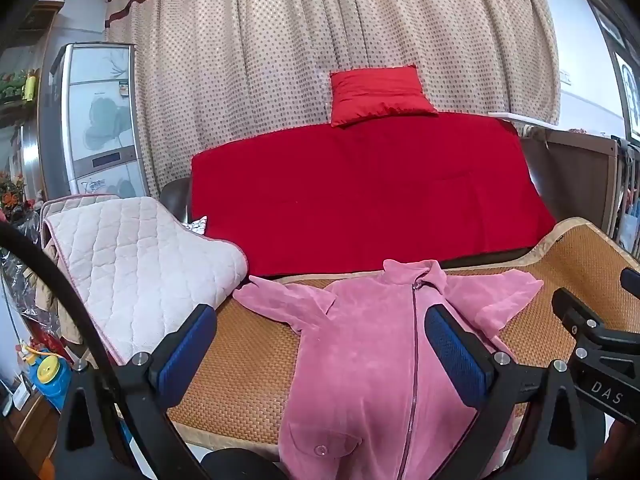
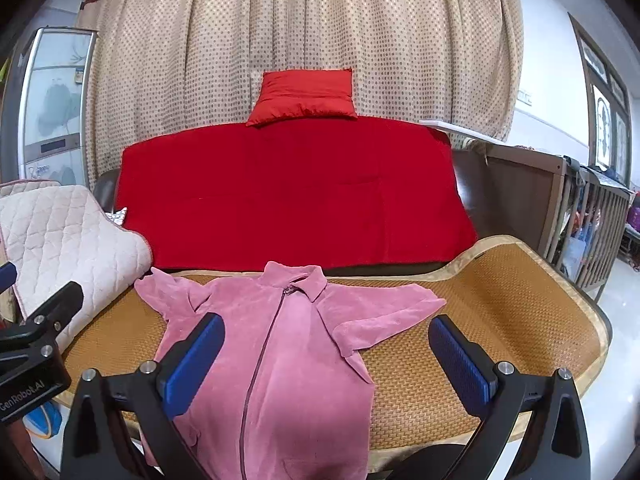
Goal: Fold large clothes
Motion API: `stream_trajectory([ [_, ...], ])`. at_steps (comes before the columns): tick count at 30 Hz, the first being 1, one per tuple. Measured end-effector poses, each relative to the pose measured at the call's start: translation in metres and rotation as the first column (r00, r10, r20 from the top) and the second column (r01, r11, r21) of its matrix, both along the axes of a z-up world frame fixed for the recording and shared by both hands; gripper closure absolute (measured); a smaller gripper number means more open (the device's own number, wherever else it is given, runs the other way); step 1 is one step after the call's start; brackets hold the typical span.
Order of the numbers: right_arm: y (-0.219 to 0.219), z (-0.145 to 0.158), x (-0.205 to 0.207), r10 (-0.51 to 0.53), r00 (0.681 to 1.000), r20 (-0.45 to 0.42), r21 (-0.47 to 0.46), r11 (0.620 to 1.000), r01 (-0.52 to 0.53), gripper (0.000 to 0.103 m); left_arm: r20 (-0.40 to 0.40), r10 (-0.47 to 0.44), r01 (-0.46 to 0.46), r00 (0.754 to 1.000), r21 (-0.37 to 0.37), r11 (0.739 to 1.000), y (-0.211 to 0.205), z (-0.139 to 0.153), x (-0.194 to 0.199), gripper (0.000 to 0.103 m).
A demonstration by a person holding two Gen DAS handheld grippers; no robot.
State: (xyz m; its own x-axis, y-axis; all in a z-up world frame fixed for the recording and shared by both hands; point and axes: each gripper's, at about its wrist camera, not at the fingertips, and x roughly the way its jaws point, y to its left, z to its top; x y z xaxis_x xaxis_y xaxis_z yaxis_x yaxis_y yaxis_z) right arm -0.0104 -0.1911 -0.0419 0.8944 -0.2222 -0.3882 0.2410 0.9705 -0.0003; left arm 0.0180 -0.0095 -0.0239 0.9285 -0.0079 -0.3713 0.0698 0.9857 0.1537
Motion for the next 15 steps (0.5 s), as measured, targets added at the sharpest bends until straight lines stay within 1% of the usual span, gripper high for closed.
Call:
stream_trajectory([
  [5, -0.0007, -0.0008, 0.0006, 0.002, 1.000, -0.004, 0.005, 1.000, -0.002, 0.000, -0.002, -0.004, 0.004, 1.000, 0.001, 1.000, -0.0001, -0.0006, -0.0004, 0.000],
  [8, -0.0023, 0.0001, -0.0009, 0.000, 1.000, 0.011, 0.031, 1.000, -0.001, 0.000, -0.005, -0.002, 0.002, 1.000, -0.003, 1.000, 0.0003, -0.0004, -0.0006, 0.000],
  [15, 0.0009, -0.0007, 0.0001, 0.004, 1.000, -0.006, 0.030, 1.000, -0.004, 0.000, -0.012, 0.000, 0.000, 1.000, -0.010, 1.000, 0.0028, -0.0008, 0.0001, 0.000],
])
